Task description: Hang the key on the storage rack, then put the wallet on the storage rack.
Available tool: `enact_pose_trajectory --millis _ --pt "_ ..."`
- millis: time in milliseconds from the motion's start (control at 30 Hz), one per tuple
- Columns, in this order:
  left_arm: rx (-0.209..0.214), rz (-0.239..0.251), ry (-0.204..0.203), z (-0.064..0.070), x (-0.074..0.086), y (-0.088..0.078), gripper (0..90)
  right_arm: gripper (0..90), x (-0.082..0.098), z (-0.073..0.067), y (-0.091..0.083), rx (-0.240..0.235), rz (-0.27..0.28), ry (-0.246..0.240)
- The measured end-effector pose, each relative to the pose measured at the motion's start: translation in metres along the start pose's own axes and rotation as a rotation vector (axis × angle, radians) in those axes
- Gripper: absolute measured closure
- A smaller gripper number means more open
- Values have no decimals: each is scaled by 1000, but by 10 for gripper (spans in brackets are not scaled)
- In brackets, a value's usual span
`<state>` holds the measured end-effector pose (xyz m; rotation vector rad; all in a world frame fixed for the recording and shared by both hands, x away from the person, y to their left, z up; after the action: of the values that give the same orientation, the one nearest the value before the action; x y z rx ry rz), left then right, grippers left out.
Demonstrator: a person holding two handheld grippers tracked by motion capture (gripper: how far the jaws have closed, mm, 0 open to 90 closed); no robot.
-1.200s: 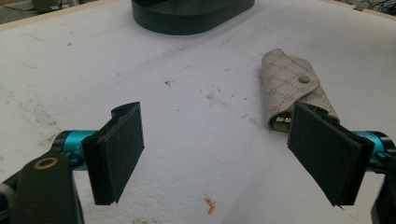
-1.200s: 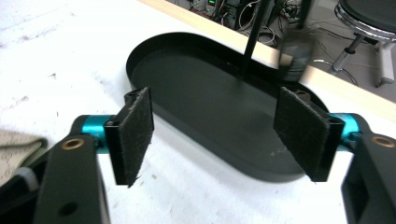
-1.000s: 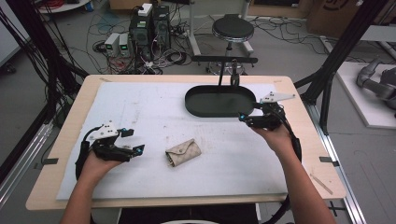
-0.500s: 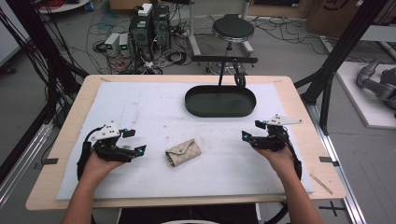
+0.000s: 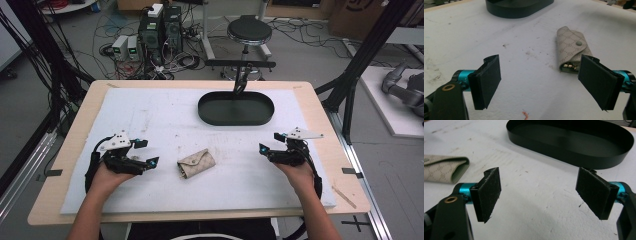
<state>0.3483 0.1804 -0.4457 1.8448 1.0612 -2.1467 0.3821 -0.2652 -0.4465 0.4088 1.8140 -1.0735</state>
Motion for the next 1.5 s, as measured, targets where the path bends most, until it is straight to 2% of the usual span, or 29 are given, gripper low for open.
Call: enact_pose_trajectory --millis 200,500,700,833,967,1233,1333,1500 --pt "-3 -6 -1 -1 1 0 185 209 1 5 0 11 4 21" --pt "-8 -6 4 0 0 0 185 208 1 5 0 16 -4 9" --pt "6 -5 0 1 -1 4 185 206 0 7 -3 23 2 14" --pt "13 -11 2 3 0 5 185 205 1 8 -2 24 -7 20" --pt "22 -8 14 10 -4 5 185 205 1 6 -1 17 -6 7" --pt "63 -39 37 26 -9 23 180 205 2 9 -1 20 -16 8" --pt "87 -49 42 31 -11 32 173 204 4 10 -1 23 -38 12" --pt "121 -89 59 43 -12 49 168 204 5 9 -1 25 -43 8"
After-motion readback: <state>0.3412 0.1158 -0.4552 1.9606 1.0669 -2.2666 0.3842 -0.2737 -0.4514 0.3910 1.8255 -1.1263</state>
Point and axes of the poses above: each handheld gripper's, and its own axes: y roughly forward along the jaws, x roughly out of its underside, z roughly to its right, the point moved 6 cm from there along y, roughly forward along the jaws, and after that the axes turned 5 degrees about y, right-handed, at the moved point
